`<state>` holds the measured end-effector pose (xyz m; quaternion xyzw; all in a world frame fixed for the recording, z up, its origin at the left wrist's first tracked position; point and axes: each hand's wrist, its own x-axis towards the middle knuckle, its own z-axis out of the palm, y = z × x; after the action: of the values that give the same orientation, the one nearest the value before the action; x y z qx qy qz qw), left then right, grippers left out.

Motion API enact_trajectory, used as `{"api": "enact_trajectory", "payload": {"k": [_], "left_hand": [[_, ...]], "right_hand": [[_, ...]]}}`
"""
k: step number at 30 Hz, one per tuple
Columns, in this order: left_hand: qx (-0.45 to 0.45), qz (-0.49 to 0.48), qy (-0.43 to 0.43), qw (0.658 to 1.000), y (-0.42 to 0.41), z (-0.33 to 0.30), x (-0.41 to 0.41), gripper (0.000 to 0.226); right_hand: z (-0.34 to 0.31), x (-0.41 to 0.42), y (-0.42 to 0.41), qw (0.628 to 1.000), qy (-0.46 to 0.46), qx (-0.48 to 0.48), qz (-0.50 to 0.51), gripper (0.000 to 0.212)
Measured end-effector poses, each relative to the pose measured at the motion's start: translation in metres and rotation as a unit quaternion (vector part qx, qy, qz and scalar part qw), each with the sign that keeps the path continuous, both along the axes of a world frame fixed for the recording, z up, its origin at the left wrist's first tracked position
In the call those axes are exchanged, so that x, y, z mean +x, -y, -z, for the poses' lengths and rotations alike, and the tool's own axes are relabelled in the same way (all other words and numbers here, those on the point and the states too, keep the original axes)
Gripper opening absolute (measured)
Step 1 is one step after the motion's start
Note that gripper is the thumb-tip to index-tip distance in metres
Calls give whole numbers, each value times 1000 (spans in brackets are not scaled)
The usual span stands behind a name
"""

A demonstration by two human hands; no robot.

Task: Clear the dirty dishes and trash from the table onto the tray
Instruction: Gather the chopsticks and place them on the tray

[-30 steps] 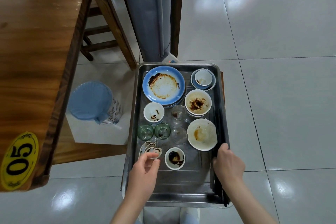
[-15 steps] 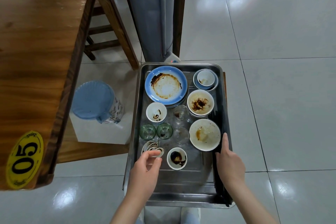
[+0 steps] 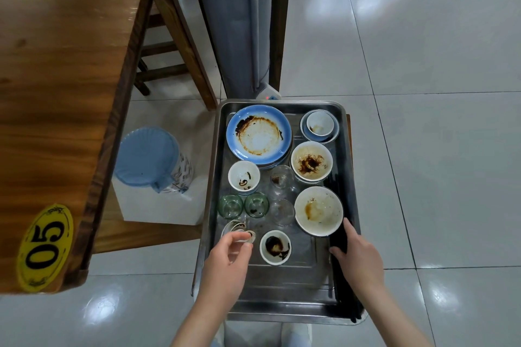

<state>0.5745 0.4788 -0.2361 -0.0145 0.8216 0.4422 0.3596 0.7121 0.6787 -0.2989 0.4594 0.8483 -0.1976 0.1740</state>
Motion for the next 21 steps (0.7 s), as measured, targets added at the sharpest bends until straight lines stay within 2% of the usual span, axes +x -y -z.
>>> {"api": "enact_trajectory", "payload": {"k": [5,9,13,17,21], "left_hand": [[2,-3,6,1000,1,2,0,12],[0,5,22,1000,0,5,8,12],[-3,13,19,1000,0,5,11,12],[2,14,18,1000,0,4,9,13],[-4,16,22,1000,-1,6,10,13]], "right_hand": [[-6,-5,12,996,21,22,87,8],[-5,-4,15,993,60,33,95,25],[1,-10,9,991,19,38,124,38],[0,-18,6,994,11,35,103,38],[-7,-13,13,995,84,24,57,21]]}}
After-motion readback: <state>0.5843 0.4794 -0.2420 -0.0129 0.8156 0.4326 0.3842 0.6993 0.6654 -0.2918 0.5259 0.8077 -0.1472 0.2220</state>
